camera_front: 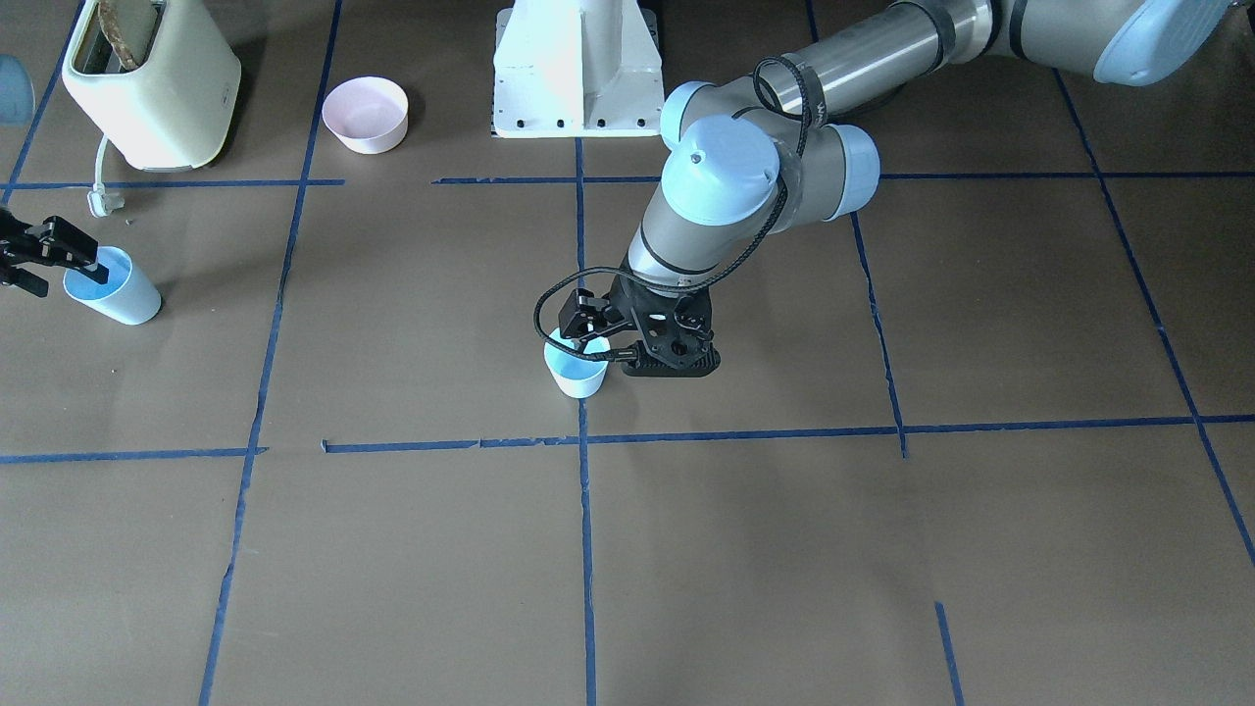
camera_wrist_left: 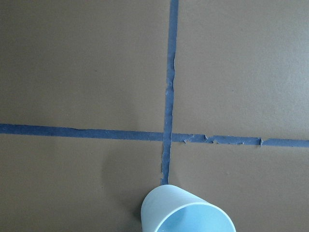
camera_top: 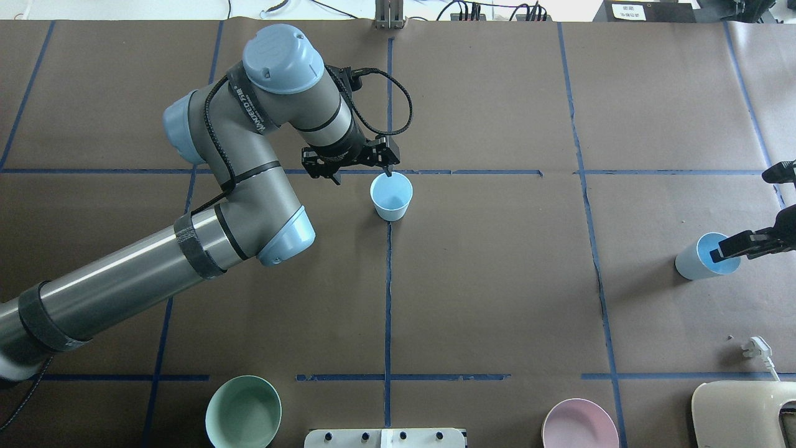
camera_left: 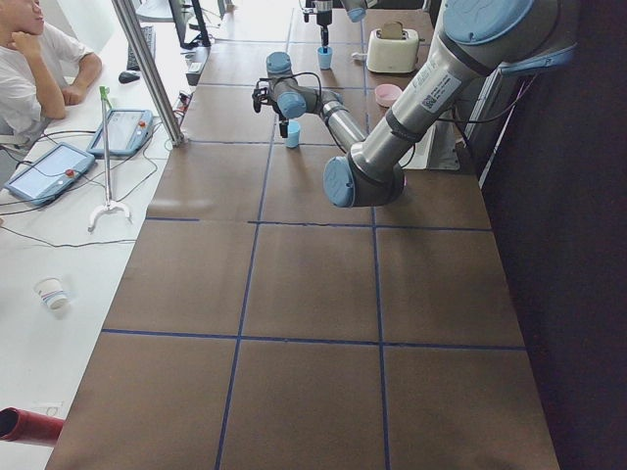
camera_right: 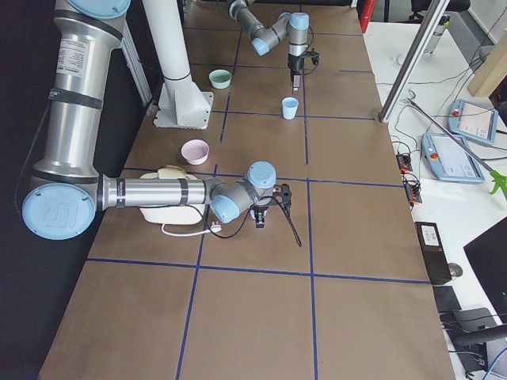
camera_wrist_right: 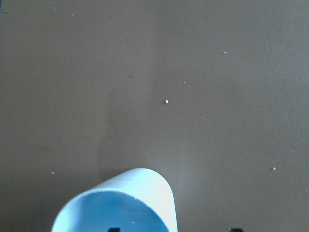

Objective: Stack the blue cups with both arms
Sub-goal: 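Raise the left gripper away while the right gripper grasps the other light-blue cup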

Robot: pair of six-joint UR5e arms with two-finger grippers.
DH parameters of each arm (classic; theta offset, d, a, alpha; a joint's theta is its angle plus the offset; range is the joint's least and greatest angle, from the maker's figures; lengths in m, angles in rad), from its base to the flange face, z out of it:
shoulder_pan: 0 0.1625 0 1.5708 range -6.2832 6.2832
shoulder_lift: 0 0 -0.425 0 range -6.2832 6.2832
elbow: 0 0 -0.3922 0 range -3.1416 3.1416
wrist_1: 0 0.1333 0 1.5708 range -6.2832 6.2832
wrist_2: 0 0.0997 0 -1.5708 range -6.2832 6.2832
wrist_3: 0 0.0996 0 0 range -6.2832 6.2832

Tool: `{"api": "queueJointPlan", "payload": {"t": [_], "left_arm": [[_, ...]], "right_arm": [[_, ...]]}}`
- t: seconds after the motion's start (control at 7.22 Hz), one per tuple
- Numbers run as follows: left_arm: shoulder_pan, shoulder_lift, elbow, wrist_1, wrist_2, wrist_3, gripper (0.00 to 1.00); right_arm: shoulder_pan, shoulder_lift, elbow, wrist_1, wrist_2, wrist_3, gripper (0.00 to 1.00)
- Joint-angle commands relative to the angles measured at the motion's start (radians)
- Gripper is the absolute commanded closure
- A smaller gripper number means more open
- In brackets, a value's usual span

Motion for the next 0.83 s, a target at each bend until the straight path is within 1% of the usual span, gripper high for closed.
{"api": "queueJointPlan", "payload": {"t": [0.0, 0.14, 0.28, 0.42, 0.55, 0.69], "left_arm": [[-0.016, 0.013, -0.026, -0.002, -0.001, 0.001, 0.00], [-0.033, 0.015, -0.033, -0.002, -0.003, 0.002, 0.00], [-0.061, 0.022, -0.040, -0.002, -0.007, 0.008, 0.00], [-0.090, 0.065, -0.075, -0.002, -0.009, 0.011, 0.00], [-0.136, 0.144, -0.145, -0.001, -0.020, 0.013, 0.00], [-0.164, 0.232, -0.207, 0.002, -0.039, 0.083, 0.00]], "right_arm": [[-0.017, 0.005, -0.002, 0.000, -0.010, 0.023, 1.00], [-0.019, 0.005, 0.002, 0.000, -0.009, 0.025, 1.00], [-0.014, 0.014, 0.046, -0.012, 0.014, 0.025, 1.00], [0.028, 0.026, 0.124, -0.096, 0.057, 0.025, 1.00], [0.065, 0.139, 0.183, -0.280, 0.078, 0.026, 1.00], [0.073, 0.302, 0.200, -0.480, 0.074, 0.026, 1.00]]}}
